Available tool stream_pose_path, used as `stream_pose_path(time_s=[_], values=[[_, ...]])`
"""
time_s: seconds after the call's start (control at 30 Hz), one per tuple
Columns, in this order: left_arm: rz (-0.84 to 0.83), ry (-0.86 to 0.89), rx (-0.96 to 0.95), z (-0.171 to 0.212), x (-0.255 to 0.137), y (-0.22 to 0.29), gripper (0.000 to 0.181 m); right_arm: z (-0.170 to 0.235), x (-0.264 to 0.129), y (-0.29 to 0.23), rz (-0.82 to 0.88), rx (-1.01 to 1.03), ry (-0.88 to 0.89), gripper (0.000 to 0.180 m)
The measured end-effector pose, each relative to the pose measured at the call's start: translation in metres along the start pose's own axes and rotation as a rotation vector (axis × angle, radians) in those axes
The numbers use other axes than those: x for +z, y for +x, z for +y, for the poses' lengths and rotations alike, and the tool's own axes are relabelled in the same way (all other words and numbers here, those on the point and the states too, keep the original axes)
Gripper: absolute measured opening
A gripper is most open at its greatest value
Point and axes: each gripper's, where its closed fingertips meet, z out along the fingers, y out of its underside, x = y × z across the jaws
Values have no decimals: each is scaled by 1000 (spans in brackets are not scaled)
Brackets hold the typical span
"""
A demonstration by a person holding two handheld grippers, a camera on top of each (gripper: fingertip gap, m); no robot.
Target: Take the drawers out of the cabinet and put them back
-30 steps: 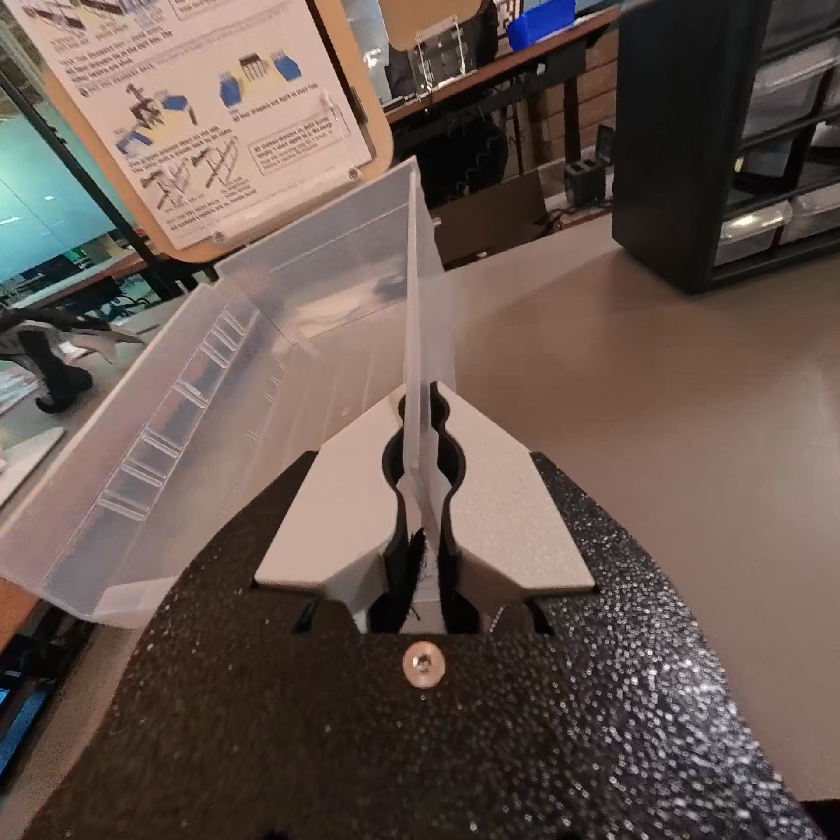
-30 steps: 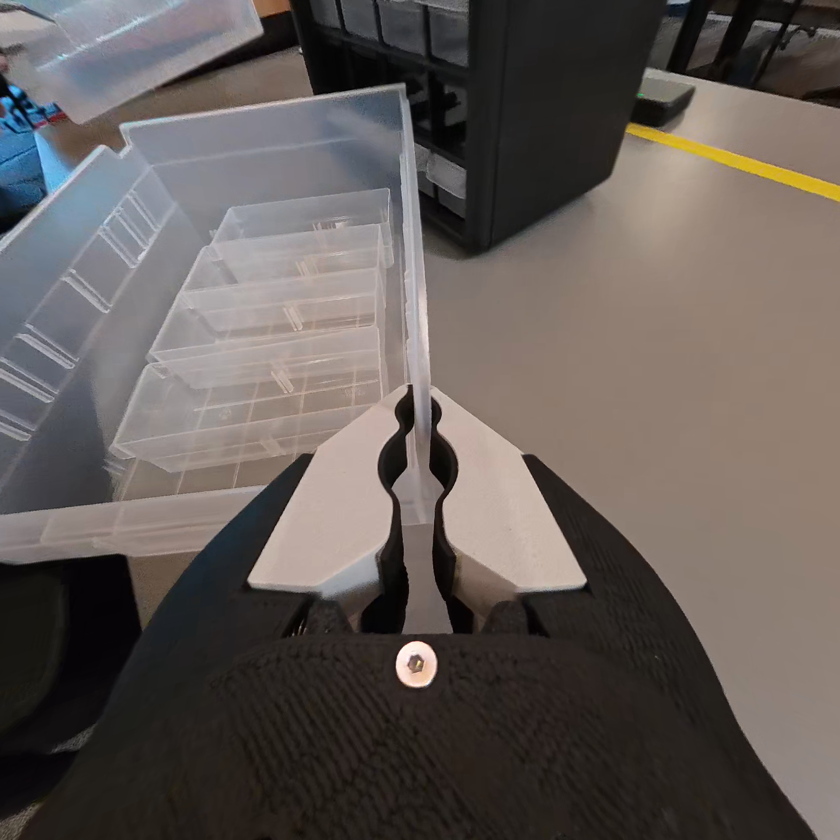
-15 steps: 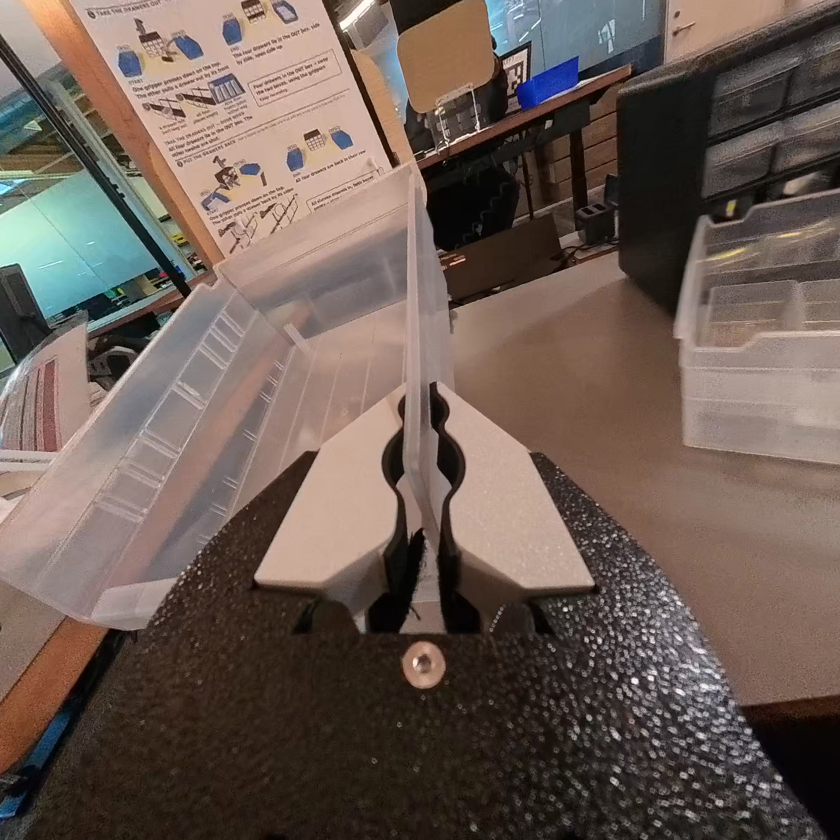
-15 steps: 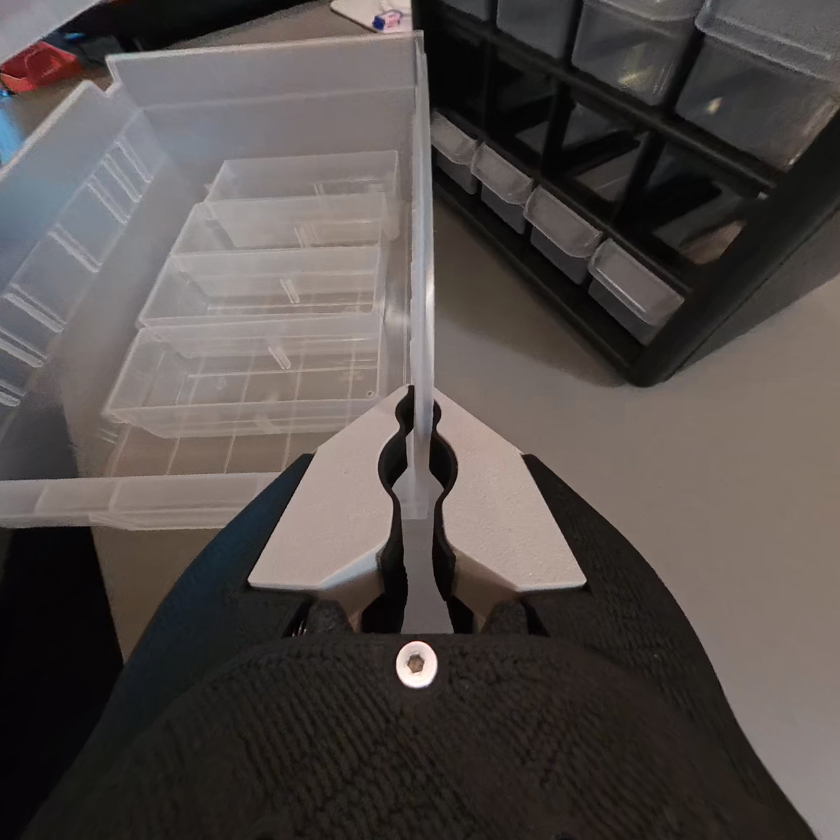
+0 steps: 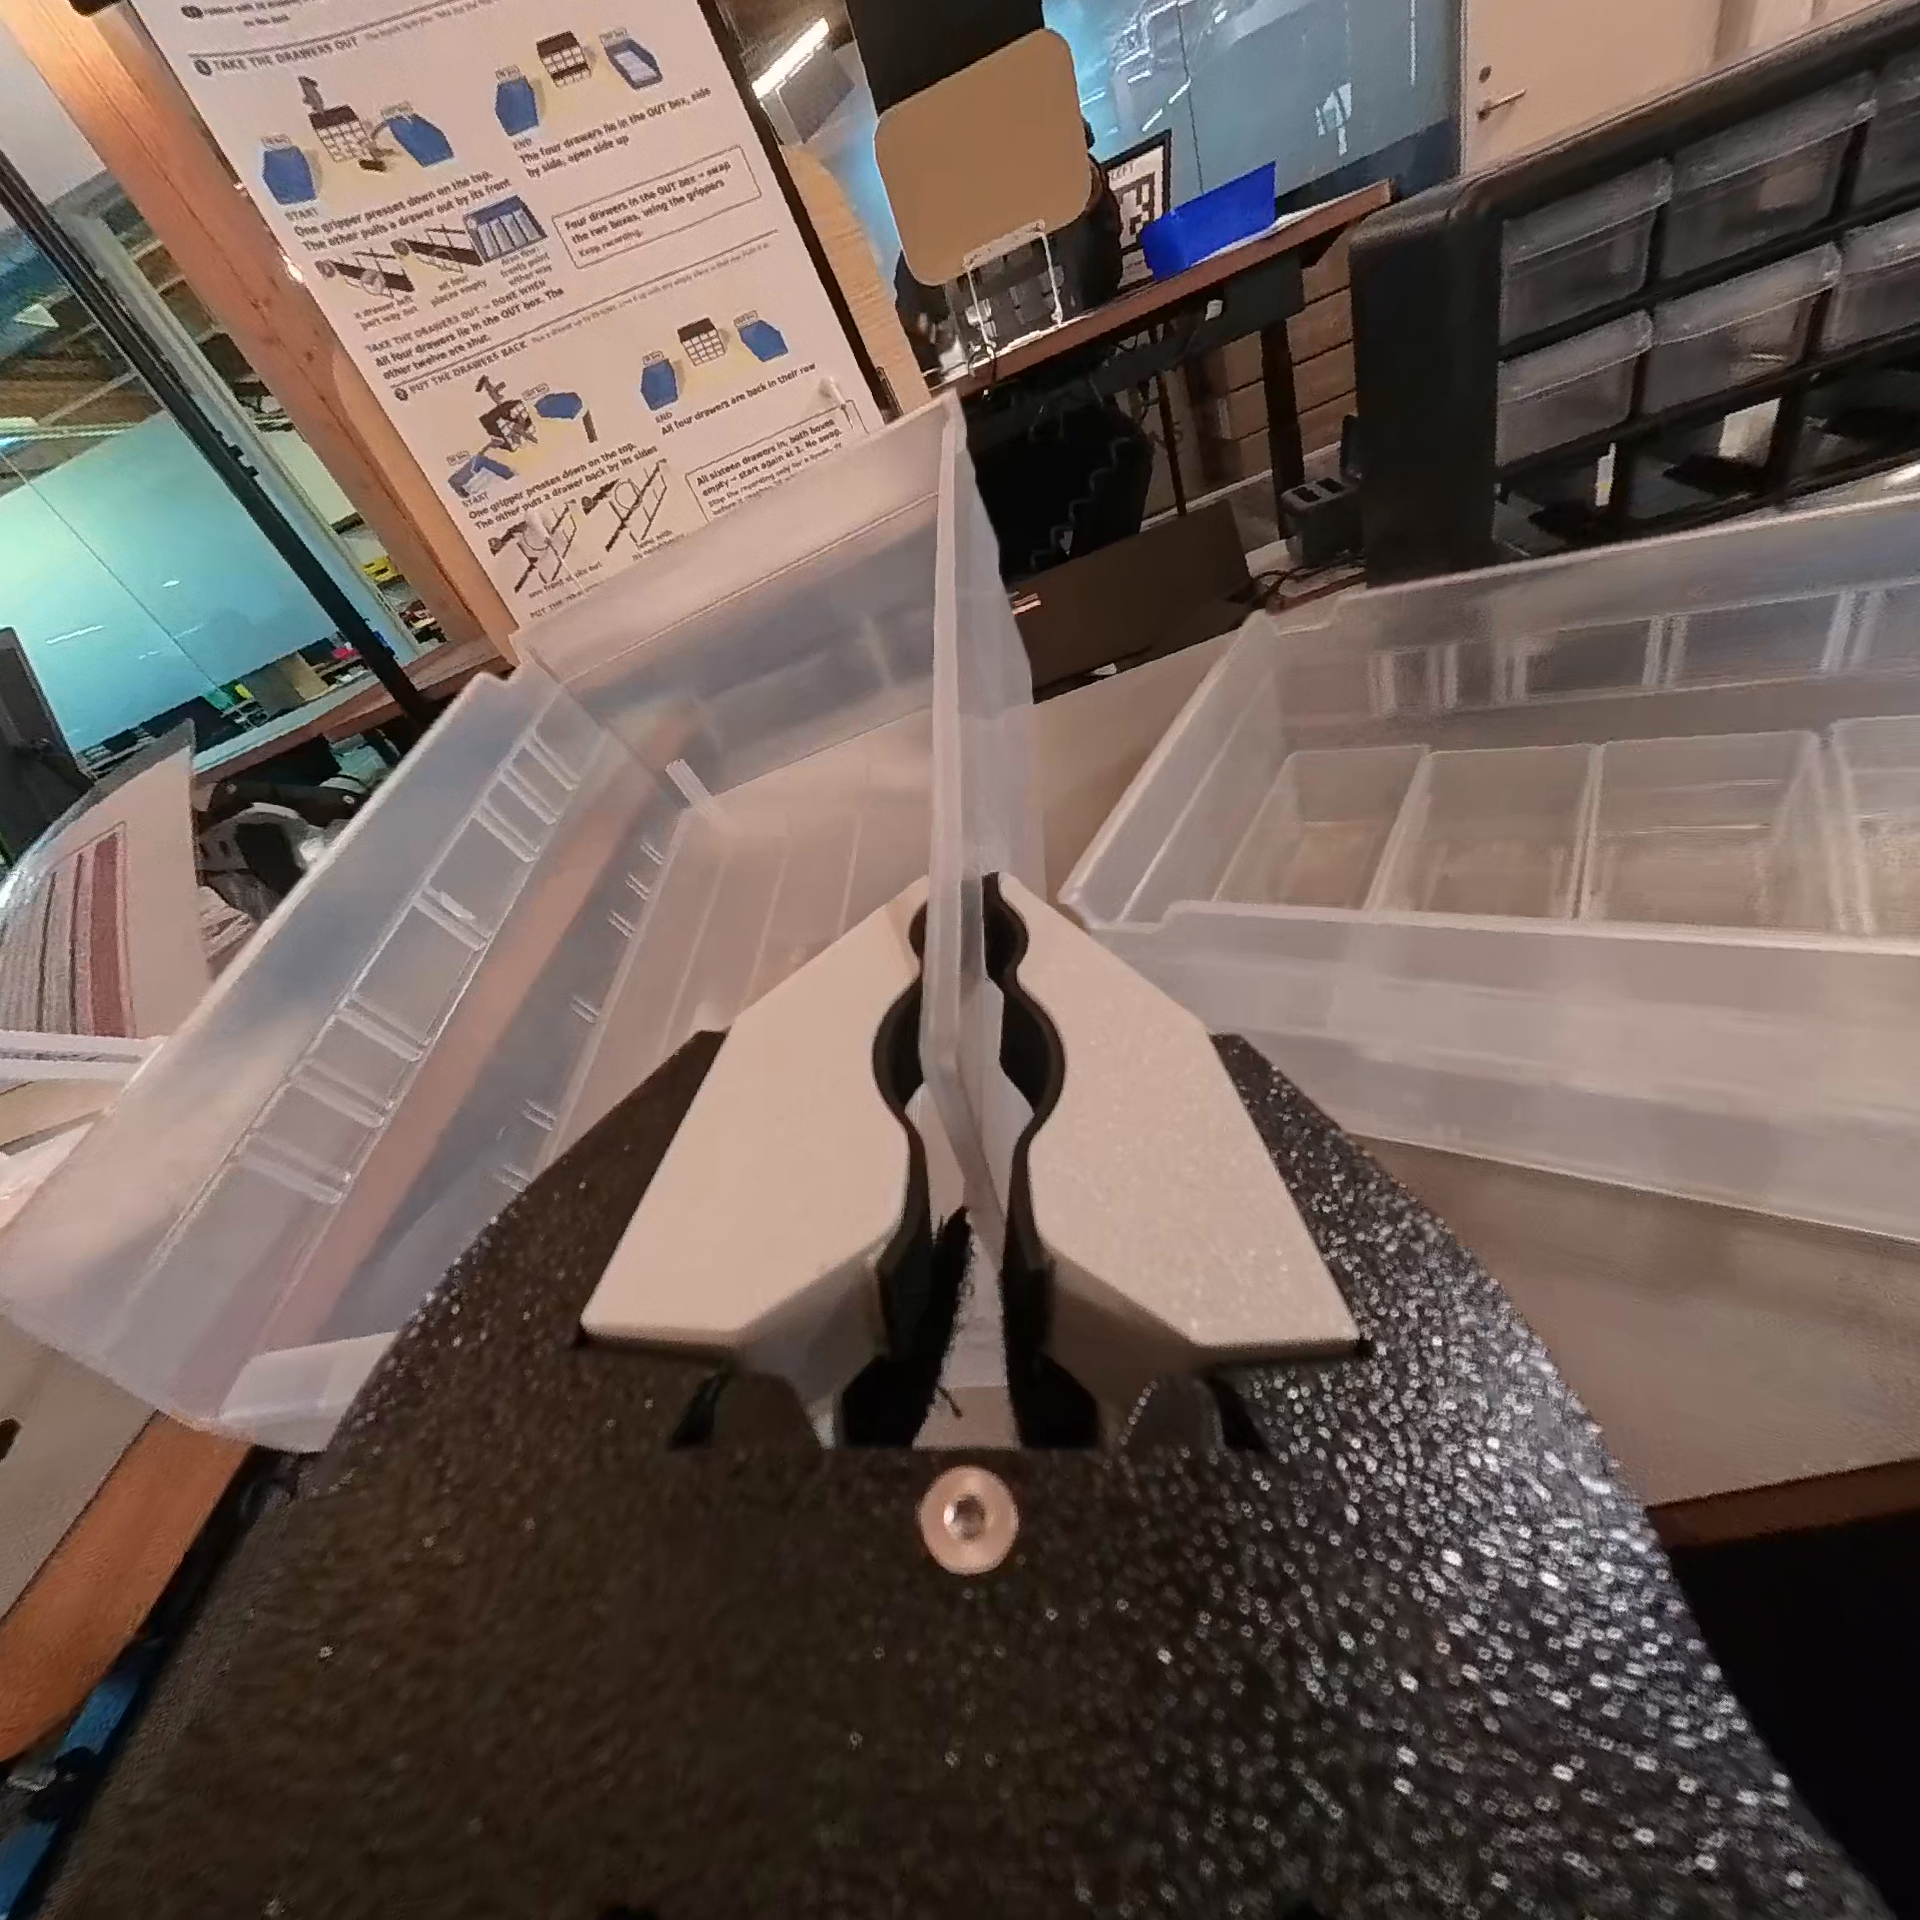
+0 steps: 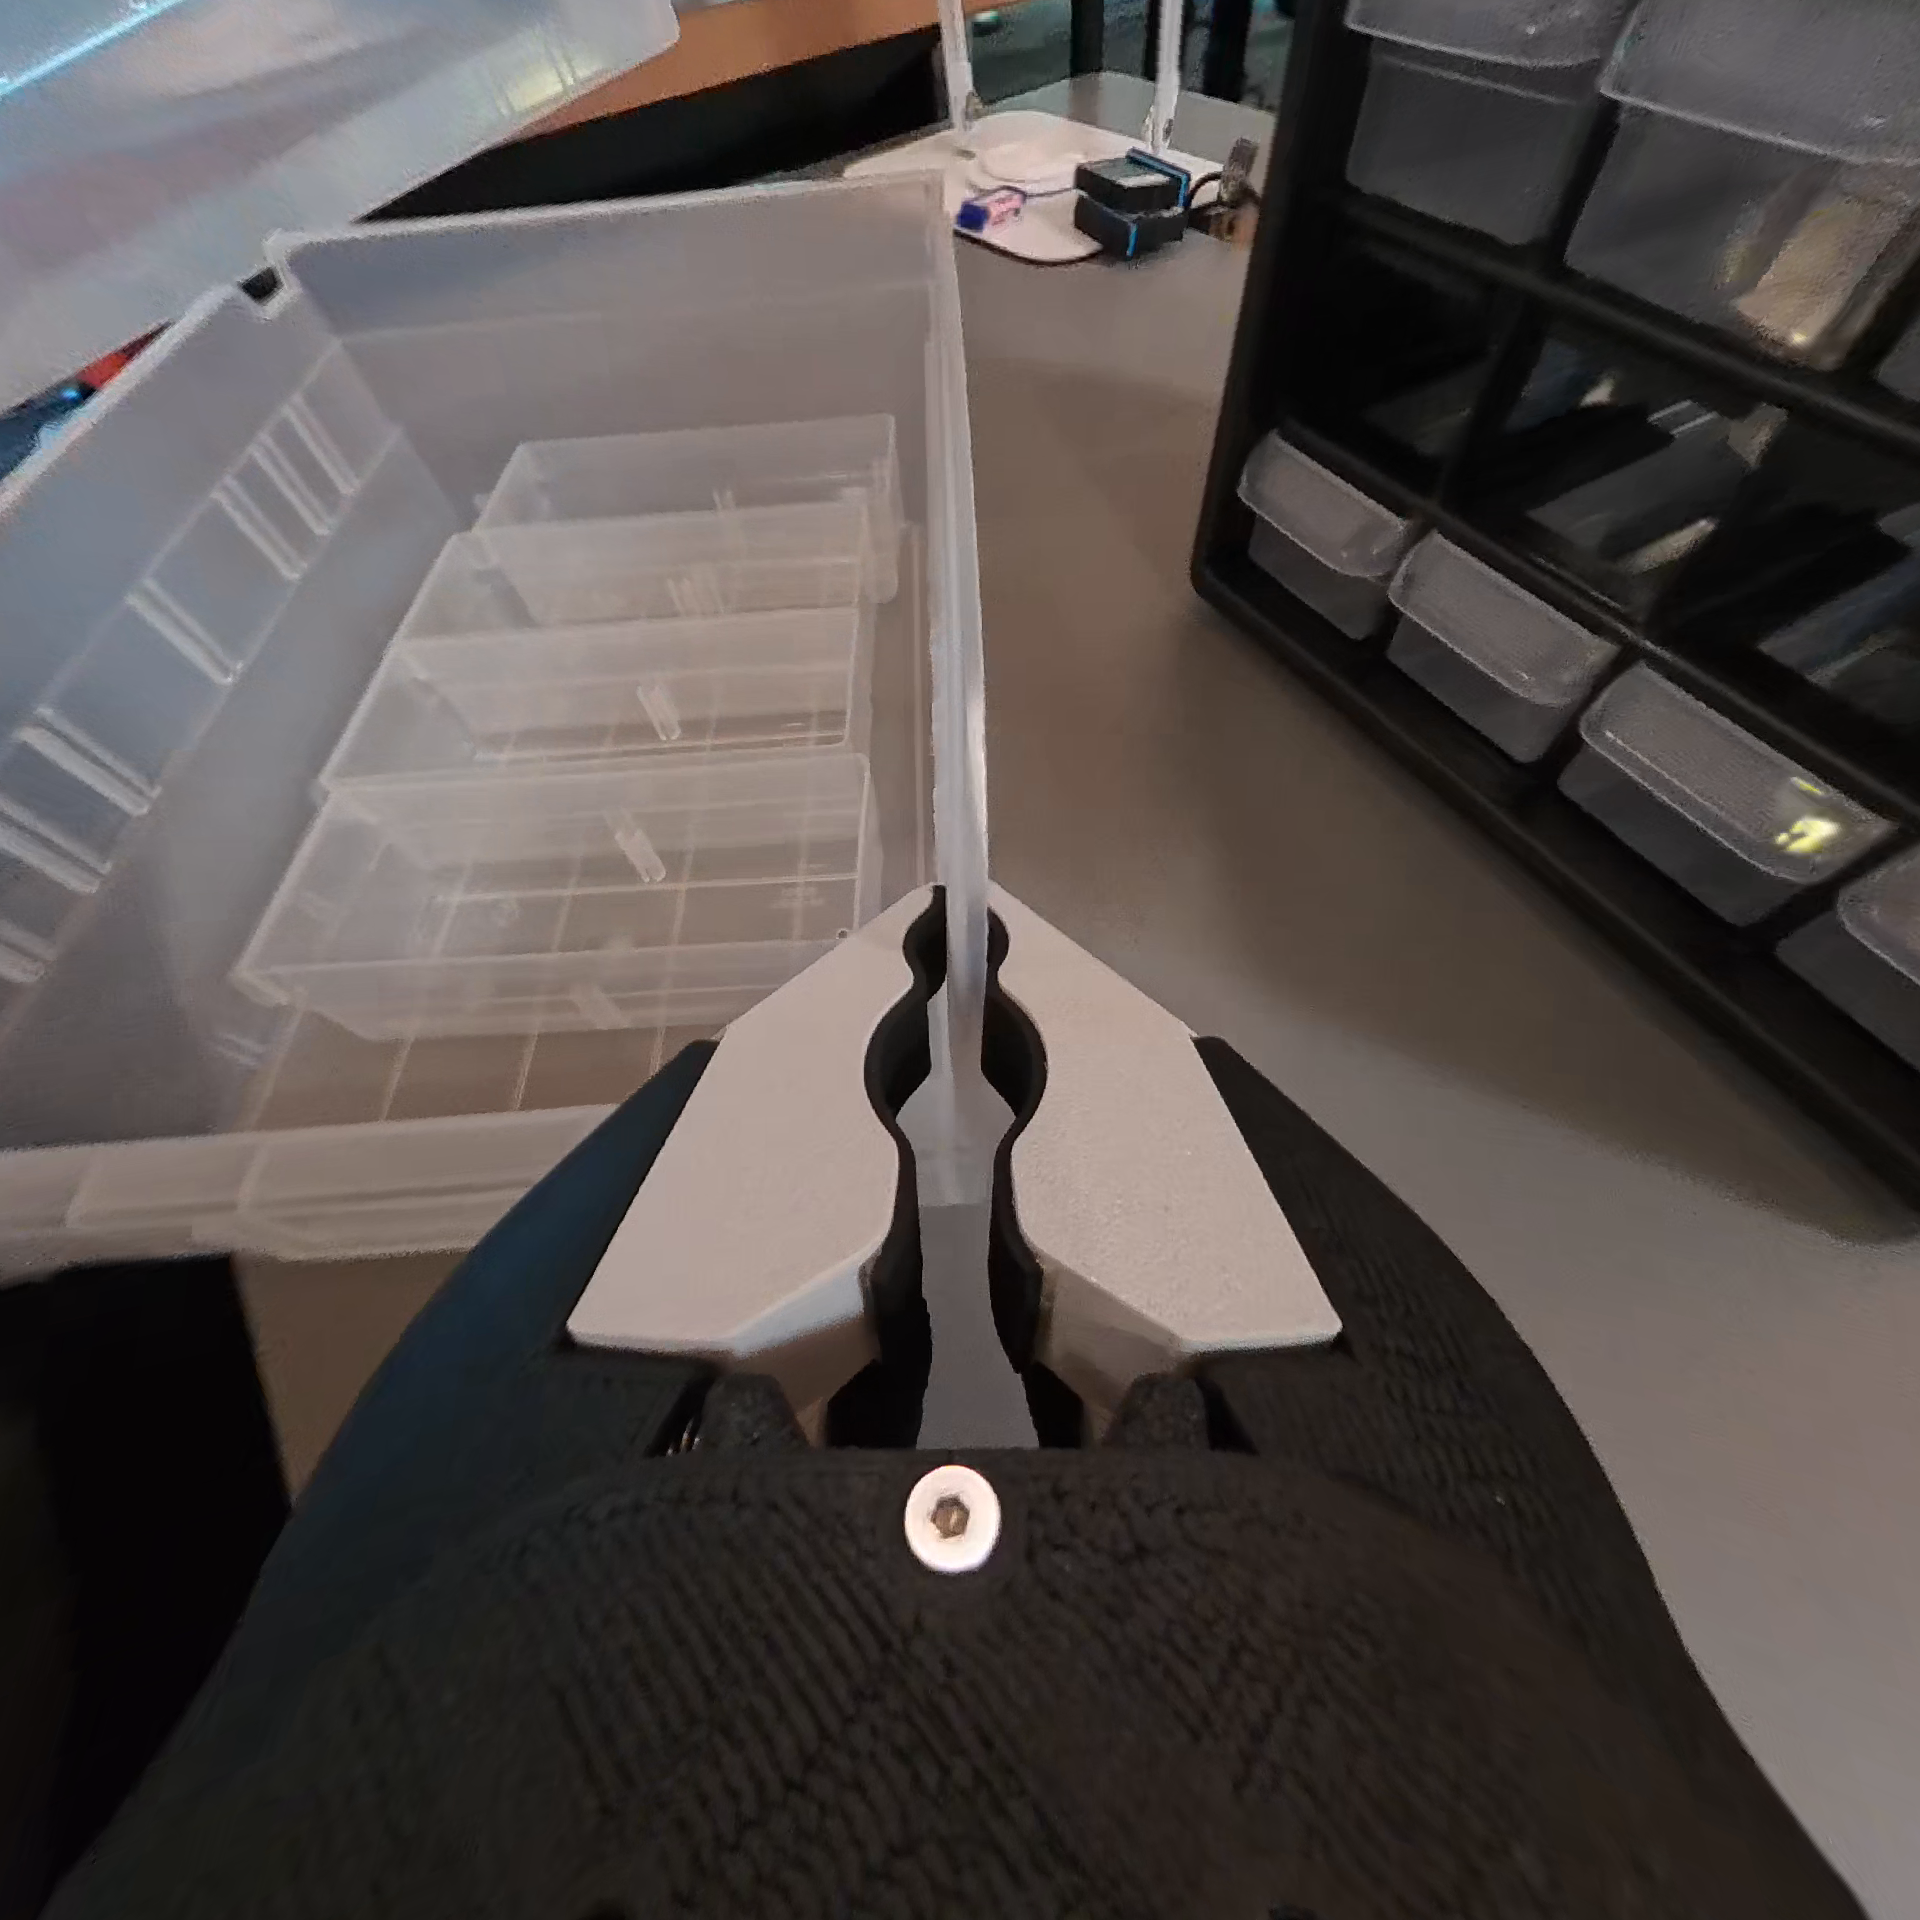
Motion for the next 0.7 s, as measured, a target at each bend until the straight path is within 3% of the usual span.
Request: stream_pose_path(time_s=[0.4, 0.53, 0.6, 0.7], values=[[-154, 55, 128, -36, -11, -23, 3, -41, 86, -10, 196, 98, 157, 2], [-144, 79, 148, -43, -5, -14, 3, -50, 111, -64, 3, 52, 168, 20], [-134, 95, 133, -47, -2, -9, 3, -58, 109, -80, -46, 25, 197, 36], [-121, 138, 142, -60, -5, 3, 3, -78, 77, -85, -50, -64, 338, 44]])
